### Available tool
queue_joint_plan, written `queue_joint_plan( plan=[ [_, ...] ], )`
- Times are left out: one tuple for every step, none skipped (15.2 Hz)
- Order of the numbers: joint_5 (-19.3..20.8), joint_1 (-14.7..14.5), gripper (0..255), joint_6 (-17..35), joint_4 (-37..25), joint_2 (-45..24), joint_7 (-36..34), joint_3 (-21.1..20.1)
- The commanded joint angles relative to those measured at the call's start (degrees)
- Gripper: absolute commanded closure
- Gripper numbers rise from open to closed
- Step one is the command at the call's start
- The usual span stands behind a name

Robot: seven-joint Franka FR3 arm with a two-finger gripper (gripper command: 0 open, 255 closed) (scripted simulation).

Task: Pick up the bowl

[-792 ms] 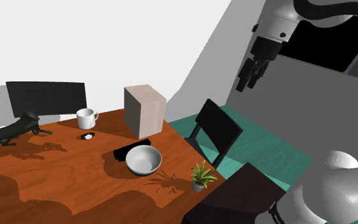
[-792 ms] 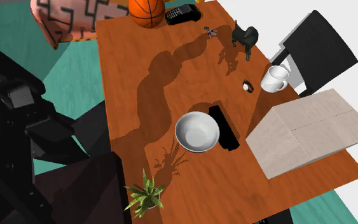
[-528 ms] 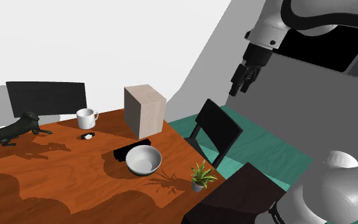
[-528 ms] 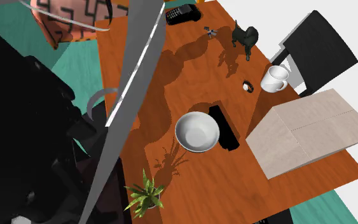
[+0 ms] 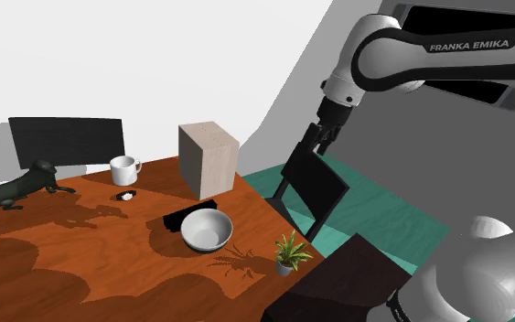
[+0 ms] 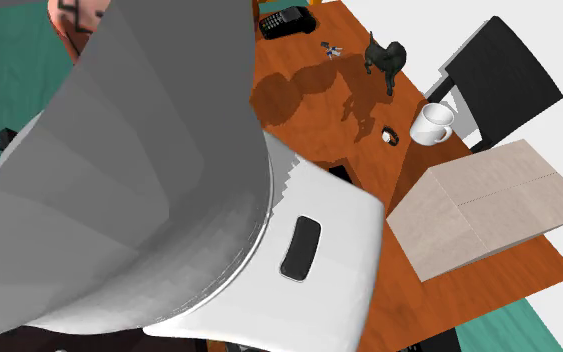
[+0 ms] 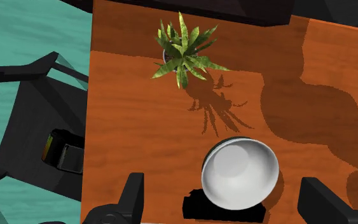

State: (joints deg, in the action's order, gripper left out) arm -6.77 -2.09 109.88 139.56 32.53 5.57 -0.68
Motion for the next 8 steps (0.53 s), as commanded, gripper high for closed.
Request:
queue_joint_plan(
  plan=[
    [-0.84,-0.42,0,4.06,0.98,-2.92,0.29,-0.17],
    [-1.25,-0.62,0,6.08,1.39,-4.52,0.55,-0.19],
    [-1.69,-0.83,0,8.08,1.72,-6.20,0.83,-0.22],
    [-2.16,-1.04,0,10.07,1.96,-7.95,1.13,-0.24],
    [-2.64,-1.27,0,12.03,2.11,-9.76,1.45,-0.26],
    [-3.15,-1.50,0,13.97,2.18,-11.64,1.80,-0.28],
    [-3.69,-1.74,0,15.87,2.15,-13.57,2.17,-0.31],
    [-4.26,-1.99,0,17.74,2.04,-15.56,2.58,-0.33]
  ],
)
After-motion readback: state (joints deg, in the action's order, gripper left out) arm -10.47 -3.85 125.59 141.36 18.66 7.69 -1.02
